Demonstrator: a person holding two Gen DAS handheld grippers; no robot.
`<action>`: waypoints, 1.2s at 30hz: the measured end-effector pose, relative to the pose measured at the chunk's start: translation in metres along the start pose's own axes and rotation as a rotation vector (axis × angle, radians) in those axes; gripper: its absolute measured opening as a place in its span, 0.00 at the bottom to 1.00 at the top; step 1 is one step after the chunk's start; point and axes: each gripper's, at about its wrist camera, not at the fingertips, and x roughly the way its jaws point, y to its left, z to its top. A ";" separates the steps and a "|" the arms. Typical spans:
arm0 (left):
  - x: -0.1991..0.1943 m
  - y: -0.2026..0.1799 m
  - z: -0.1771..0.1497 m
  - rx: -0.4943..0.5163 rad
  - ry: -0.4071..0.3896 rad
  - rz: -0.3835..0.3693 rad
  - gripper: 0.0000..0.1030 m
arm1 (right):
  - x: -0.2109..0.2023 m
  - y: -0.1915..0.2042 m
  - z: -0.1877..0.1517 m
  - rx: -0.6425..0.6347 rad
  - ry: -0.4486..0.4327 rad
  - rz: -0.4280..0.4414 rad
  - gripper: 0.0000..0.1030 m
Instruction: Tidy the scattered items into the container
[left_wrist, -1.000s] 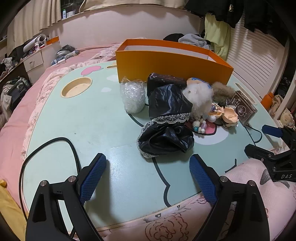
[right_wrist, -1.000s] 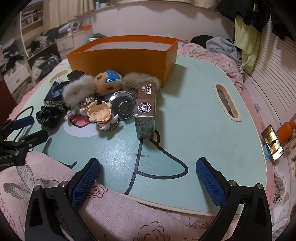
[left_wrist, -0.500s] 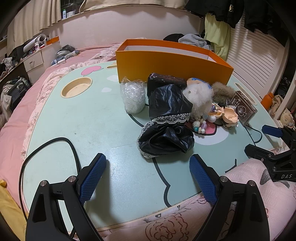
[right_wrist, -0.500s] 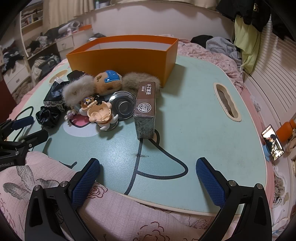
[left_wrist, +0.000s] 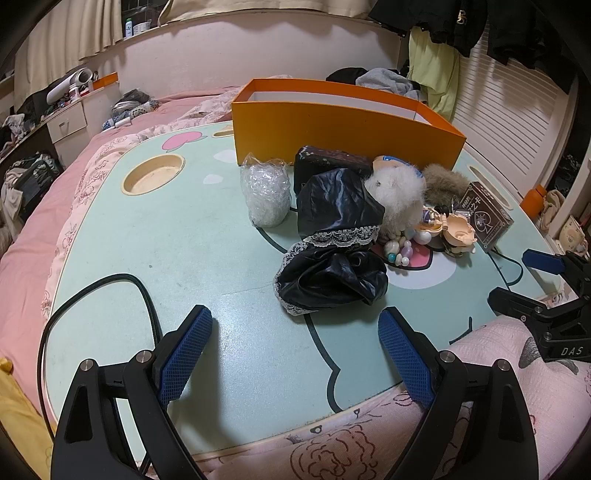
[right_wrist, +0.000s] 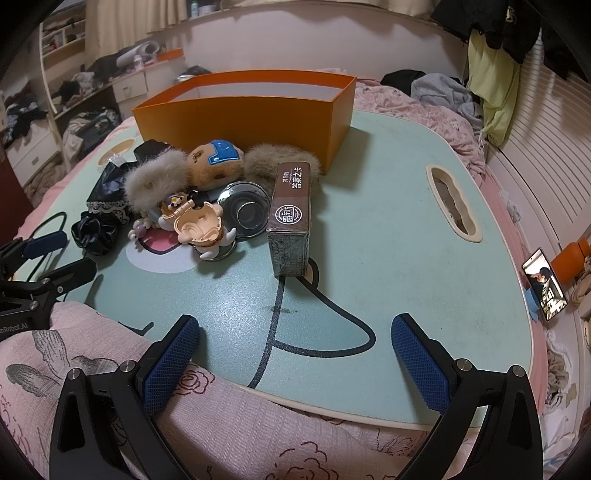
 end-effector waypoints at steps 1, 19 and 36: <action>0.000 0.000 0.000 0.000 0.000 0.000 0.89 | 0.000 0.000 0.000 0.000 0.000 0.000 1.00; -0.014 0.009 0.028 -0.029 -0.069 -0.104 0.89 | 0.000 0.002 0.000 0.003 -0.001 0.000 1.00; -0.027 -0.009 0.027 0.095 -0.136 -0.192 0.34 | -0.002 0.001 -0.002 0.021 -0.012 -0.001 1.00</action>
